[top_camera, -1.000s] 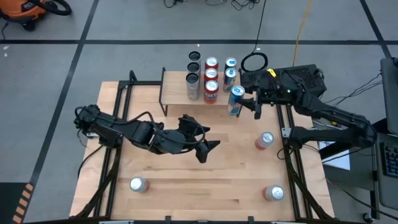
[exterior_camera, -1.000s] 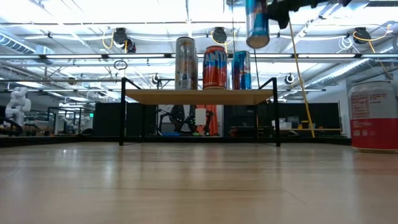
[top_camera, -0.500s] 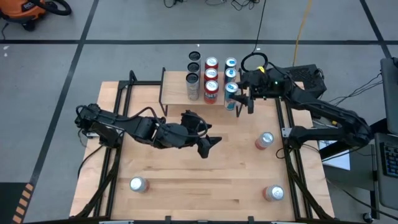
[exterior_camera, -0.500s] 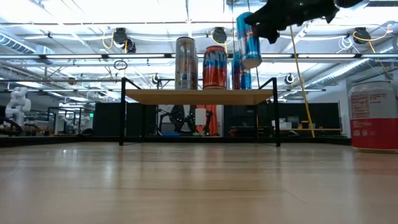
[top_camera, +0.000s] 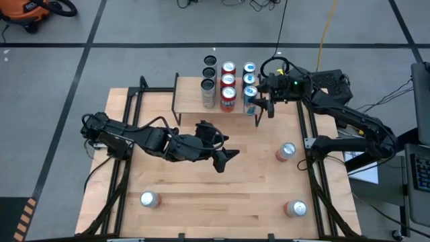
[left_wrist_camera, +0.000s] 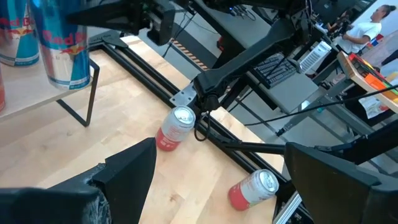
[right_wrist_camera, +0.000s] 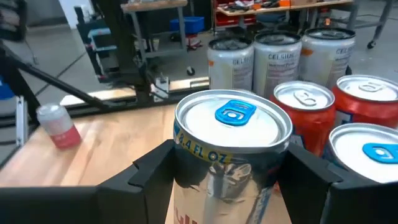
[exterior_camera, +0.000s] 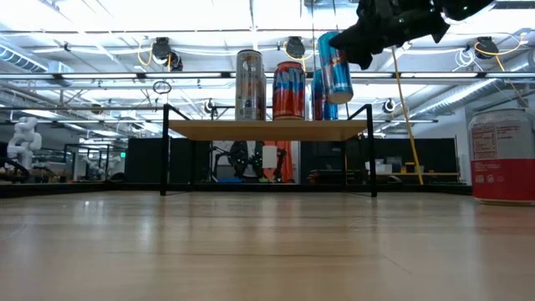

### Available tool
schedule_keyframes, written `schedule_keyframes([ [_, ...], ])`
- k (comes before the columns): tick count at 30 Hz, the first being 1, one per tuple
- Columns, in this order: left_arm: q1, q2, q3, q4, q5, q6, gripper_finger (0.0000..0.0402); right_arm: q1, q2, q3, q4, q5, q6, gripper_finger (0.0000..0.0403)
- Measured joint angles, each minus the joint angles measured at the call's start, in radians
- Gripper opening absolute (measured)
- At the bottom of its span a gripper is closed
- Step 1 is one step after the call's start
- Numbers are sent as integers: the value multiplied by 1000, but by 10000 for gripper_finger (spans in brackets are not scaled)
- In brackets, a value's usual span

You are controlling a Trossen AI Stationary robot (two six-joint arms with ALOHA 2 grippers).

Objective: Place canned beverage on shelf
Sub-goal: Put the blue soda can aligned with the other blue soda can on the shelf

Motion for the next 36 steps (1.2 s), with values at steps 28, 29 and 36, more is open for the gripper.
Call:
schedule_keyframes([
  [28,8,0,0,0,12,30,357,-14,106,0,22,12,-156,215],
  [29,8,0,0,0,12,30,357,-16,106,0,22,12,-162,215],
  [36,8,0,0,0,12,30,357,-24,106,0,22,14,-170,215],
])
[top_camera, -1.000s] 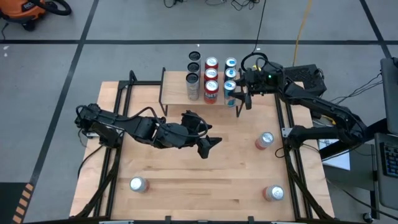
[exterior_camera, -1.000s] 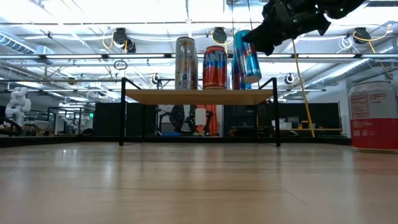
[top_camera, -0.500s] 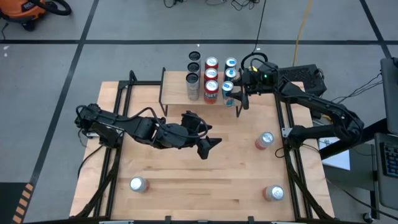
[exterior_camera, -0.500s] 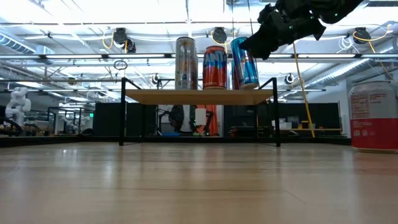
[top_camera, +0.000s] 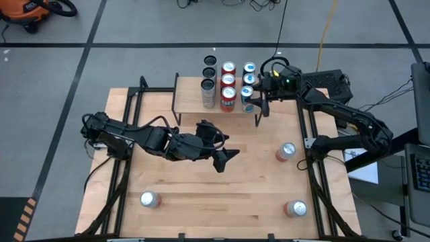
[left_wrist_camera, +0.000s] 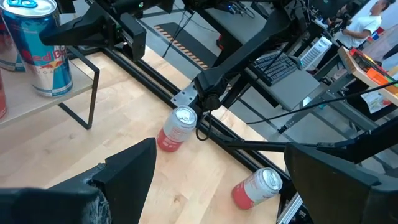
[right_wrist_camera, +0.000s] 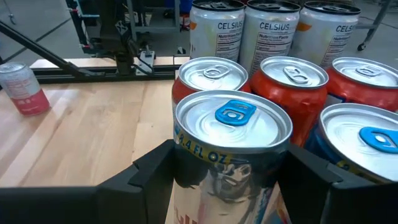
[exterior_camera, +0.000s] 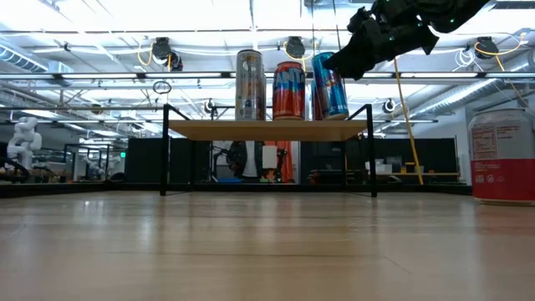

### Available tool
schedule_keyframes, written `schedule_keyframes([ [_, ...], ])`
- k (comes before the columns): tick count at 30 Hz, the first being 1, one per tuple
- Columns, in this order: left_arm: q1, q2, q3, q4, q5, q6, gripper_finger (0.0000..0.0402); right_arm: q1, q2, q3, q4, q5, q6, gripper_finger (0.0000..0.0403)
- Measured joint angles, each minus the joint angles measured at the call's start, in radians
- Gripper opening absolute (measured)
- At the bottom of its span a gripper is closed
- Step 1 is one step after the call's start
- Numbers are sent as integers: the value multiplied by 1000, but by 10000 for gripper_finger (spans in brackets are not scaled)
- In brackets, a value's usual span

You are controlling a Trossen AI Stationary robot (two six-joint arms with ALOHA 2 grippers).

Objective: Place canned beverage on shelf
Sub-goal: Put the blue soda can aligned with the other blue soda can on the shelf

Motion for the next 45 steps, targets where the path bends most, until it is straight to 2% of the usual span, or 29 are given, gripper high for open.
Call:
schedule_keyframes([
  [45,15,0,0,0,-1,49,357,0,21,2,-9,-8,45,227],
])
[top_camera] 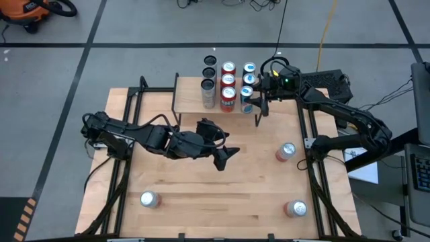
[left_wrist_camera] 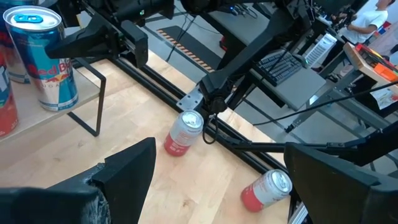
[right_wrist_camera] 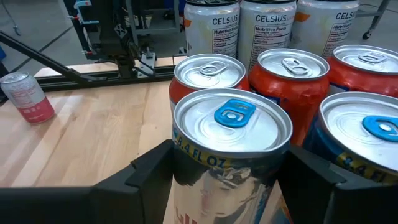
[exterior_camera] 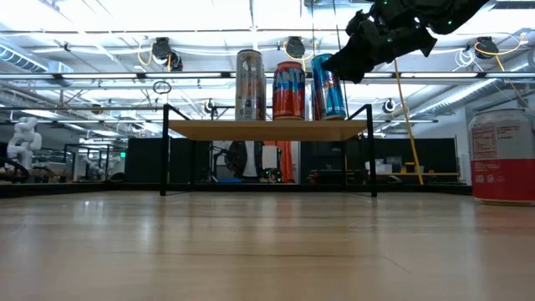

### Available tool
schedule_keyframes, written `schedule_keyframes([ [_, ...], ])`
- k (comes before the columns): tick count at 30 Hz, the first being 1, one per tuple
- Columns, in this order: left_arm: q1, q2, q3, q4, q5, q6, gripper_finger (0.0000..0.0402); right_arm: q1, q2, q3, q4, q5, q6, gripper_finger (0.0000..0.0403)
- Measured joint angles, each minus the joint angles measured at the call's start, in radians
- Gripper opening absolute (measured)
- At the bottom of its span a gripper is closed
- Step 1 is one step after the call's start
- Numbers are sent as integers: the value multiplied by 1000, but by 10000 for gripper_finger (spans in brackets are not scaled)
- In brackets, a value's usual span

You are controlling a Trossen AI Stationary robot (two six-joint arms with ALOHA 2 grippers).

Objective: Place canned beverage on shelf
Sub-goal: Put the blue soda can aligned with the other blue soda can on the shelf

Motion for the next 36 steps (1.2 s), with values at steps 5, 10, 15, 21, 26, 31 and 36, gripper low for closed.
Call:
schedule_keyframes([
  [5,0,0,0,0,0,3,357,-2,-2,0,-11,0,2,228],
  [10,3,0,0,0,0,6,357,-2,-12,0,-30,25,9,252],
  [15,17,0,0,0,4,32,357,-2,-14,-3,-40,33,7,278],
  [21,39,0,0,0,56,32,357,-2,-34,-3,-37,54,10,285],
  [26,50,0,0,0,85,32,357,-2,-86,-3,-78,55,13,286],
  [31,50,-8,-1,-3,120,57,357,-2,-165,-3,-164,117,13,286],
  [36,57,-27,-1,-64,156,57,357,-2,-257,-3,-203,240,33,286],
])
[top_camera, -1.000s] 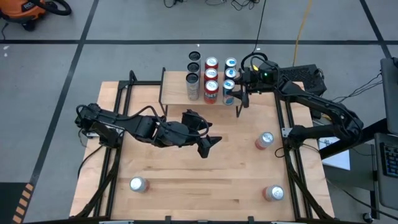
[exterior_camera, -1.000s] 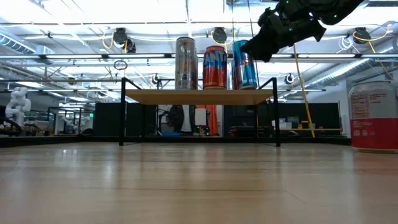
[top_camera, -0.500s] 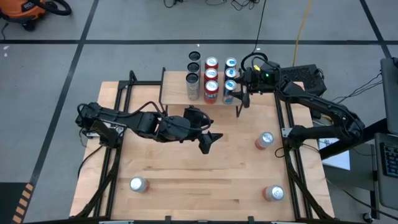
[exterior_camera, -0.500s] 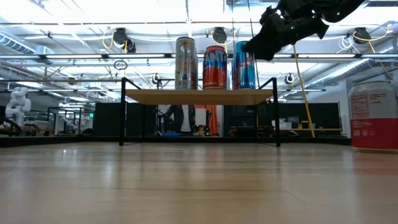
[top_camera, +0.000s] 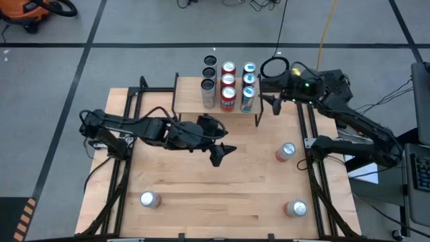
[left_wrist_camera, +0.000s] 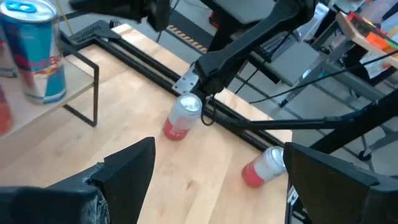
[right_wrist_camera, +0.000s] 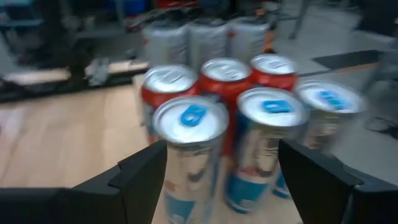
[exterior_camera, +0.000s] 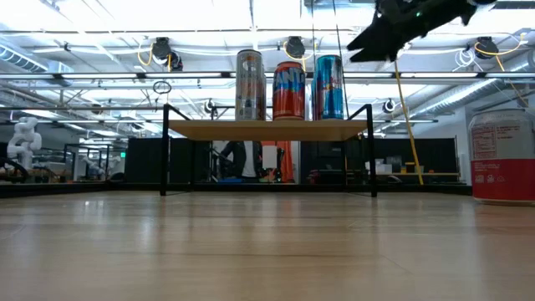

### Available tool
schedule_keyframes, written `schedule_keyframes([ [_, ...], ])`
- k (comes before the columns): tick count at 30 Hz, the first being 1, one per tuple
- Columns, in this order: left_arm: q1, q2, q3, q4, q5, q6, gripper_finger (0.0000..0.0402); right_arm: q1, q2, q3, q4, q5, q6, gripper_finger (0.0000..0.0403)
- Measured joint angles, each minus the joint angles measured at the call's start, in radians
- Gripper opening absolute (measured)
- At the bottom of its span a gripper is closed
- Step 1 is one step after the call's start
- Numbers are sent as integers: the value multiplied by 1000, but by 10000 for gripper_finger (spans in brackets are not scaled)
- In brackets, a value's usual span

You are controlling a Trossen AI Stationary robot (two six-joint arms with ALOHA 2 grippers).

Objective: Place canned beverage on shelf
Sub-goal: Put the blue soda can aligned with the other blue soda can on the shelf

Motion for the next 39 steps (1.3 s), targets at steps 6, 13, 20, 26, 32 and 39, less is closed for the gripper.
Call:
schedule_keyframes([
  [6,6,-67,0,-123,30,1,357,17,-131,1,-51,75,222,286],
  [13,22,-120,0,-248,37,20,357,120,-200,2,-173,-83,465,286],
  [20,40,-109,0,-274,71,37,356,255,-168,2,-275,-21,463,273],
  [26,38,-104,0,-274,52,9,356,298,-80,2,-292,61,429,218],
  [32,36,-105,0,-274,40,19,356,298,51,2,-183,81,411,146],
  [39,58,-105,0,-274,108,49,356,298,172,2,-81,89,394,59],
])
